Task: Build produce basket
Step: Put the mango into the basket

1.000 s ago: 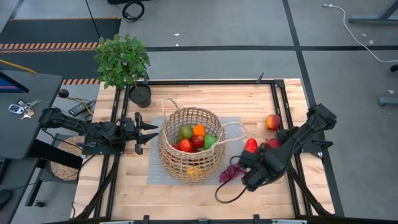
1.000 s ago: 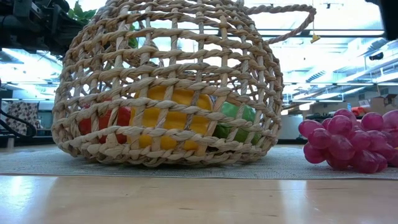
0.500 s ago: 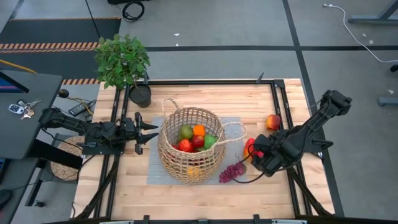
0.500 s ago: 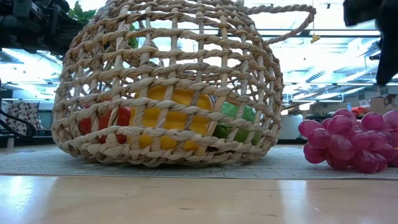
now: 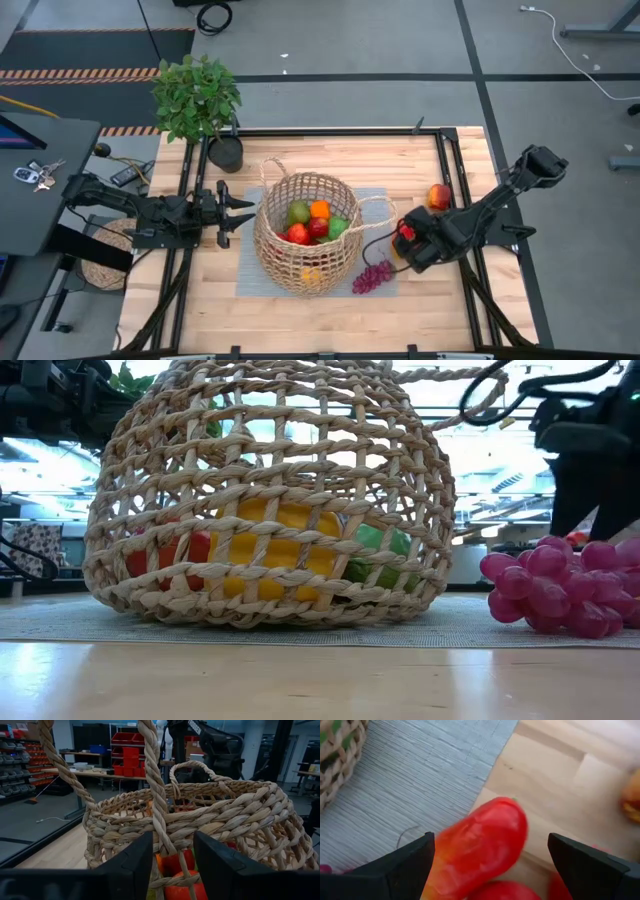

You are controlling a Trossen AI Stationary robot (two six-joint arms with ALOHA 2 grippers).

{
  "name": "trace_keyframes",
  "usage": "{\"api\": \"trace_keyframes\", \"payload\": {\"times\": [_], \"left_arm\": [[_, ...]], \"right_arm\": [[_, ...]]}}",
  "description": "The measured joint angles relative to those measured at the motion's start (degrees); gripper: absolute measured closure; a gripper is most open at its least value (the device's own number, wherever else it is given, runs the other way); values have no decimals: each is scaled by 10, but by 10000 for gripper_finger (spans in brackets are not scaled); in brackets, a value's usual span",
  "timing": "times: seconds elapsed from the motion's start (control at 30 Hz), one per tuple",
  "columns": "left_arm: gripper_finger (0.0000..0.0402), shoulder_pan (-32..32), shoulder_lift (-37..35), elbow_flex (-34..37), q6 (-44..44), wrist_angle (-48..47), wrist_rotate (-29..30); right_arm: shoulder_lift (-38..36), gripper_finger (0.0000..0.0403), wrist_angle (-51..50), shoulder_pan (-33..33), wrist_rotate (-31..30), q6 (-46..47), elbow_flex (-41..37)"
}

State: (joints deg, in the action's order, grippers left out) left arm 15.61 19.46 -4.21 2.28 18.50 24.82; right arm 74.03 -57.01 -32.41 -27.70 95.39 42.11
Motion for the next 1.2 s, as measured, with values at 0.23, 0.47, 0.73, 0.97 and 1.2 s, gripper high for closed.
{"api": "trace_keyframes", "payload": {"times": [0.23,0.47,0.73,0.97,1.2], "left_arm": [[250,0,0,0,0,0,0],[253,0,0,0,0,0,0],[249,0,0,0,0,0,0],[254,0,0,0,0,0,0],[249,0,0,0,0,0,0]], "right_arm": [[23,13,51,53,39,-53,-12],[51,18,50,87,71,-80,-12],[64,29,48,98,105,-96,-12],[52,31,-16,95,118,-86,29],[55,31,-45,59,112,-40,79]]}}
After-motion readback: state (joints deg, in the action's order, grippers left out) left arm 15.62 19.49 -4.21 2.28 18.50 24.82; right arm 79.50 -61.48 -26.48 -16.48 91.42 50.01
